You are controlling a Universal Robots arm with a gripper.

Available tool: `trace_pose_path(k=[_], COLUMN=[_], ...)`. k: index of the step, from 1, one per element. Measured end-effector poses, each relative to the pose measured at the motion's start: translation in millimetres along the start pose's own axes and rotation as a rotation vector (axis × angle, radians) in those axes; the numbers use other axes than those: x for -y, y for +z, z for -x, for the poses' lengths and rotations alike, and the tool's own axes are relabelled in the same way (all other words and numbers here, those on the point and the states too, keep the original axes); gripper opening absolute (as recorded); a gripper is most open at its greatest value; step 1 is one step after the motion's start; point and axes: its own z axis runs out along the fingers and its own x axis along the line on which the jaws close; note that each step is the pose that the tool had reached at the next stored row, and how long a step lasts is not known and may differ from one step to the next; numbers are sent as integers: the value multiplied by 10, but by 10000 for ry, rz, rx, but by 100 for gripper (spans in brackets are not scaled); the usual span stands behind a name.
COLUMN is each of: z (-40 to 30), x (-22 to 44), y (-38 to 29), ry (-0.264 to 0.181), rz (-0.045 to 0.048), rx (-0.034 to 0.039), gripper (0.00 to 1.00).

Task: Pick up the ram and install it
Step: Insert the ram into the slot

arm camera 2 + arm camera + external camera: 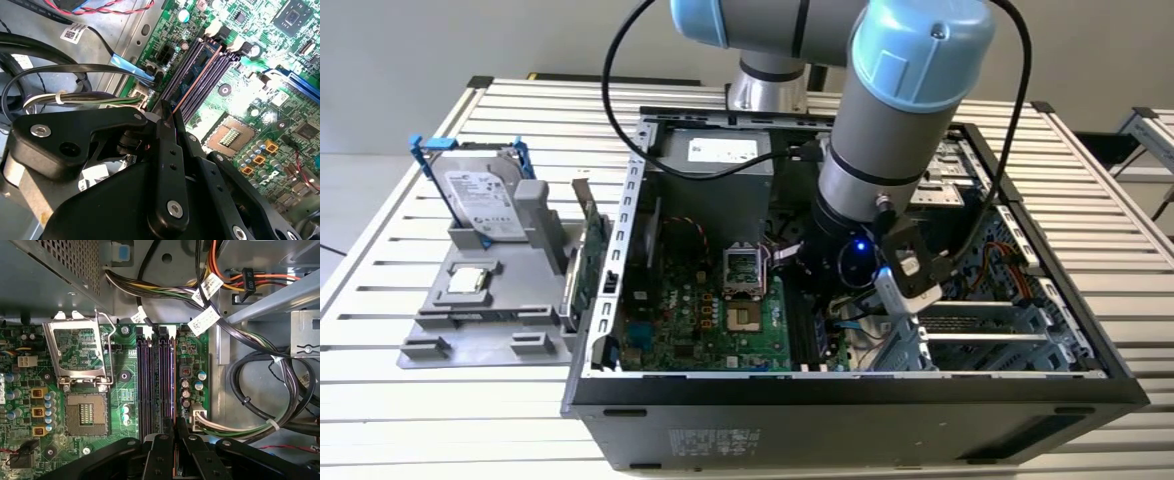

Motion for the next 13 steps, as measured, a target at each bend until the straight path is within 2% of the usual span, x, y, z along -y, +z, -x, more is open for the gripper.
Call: trace_pose_path(k=[13], z=[1], x=[-14], y=[4], ry=[37], rz=[2], rx=[0], gripper=[0])
